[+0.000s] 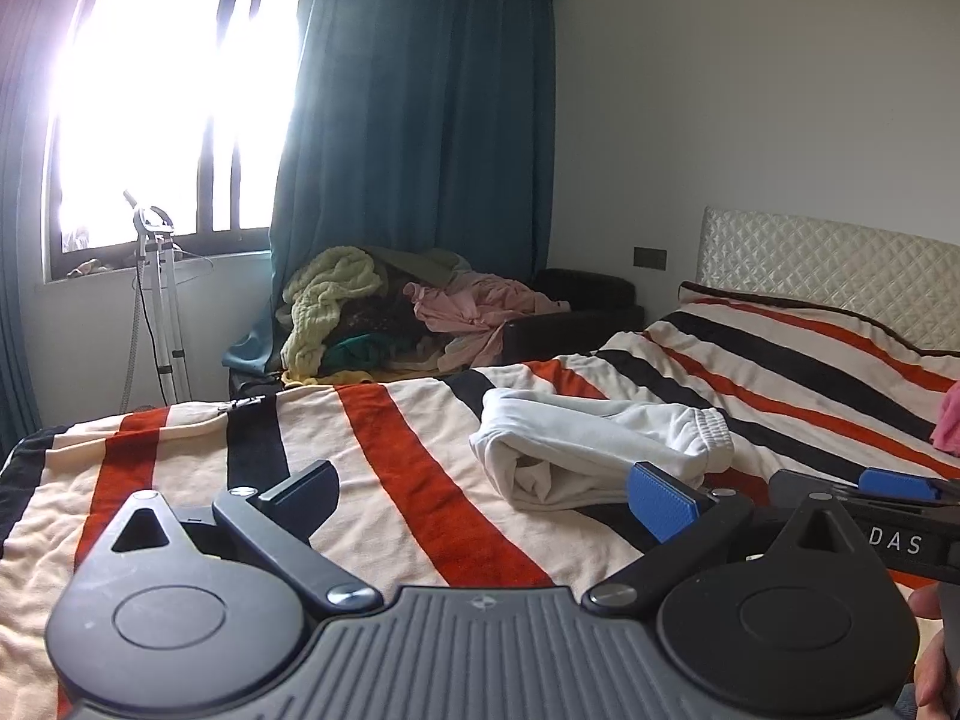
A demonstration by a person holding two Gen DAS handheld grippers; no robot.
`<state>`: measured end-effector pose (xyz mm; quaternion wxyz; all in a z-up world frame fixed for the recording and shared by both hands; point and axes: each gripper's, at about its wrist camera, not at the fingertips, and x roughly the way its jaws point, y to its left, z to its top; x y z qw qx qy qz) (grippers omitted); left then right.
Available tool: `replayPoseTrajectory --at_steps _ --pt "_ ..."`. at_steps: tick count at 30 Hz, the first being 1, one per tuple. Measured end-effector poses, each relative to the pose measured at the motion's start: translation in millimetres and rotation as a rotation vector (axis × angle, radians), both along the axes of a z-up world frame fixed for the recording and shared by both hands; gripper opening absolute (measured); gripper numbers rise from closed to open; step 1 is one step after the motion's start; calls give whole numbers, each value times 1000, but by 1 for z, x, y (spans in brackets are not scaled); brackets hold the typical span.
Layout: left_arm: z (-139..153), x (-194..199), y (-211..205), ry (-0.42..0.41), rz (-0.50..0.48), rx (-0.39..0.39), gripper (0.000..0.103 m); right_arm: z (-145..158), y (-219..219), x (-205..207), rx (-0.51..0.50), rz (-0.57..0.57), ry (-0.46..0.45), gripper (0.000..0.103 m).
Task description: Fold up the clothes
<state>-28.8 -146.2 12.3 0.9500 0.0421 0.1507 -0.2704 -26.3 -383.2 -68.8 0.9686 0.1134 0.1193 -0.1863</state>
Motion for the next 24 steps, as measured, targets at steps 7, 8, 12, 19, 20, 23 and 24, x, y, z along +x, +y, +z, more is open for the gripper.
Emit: replayPoseTrajectory --at_steps 7,8,12,19,20,23,24 --pt "-3 7 -2 19 2 3 103 1 -3 1 22 -14 11 87" --pt "-3 7 -2 17 4 4 103 1 -2 1 18 -15 11 87" --pt "-3 5 -4 6 9 8 103 2 0 1 8 -14 17 87" --pt "-3 1 -5 -7 14 7 103 3 1 1 3 -16 22 87" --pt "-3 1 -5 -8 15 8 103 3 1 1 3 -16 23 87" --pt "-3 0 -6 -11 20 11 103 3 1 2 2 -16 27 87" --pt "-4 0 -7 -12 21 13 103 3 1 2 0 -17 28 87"
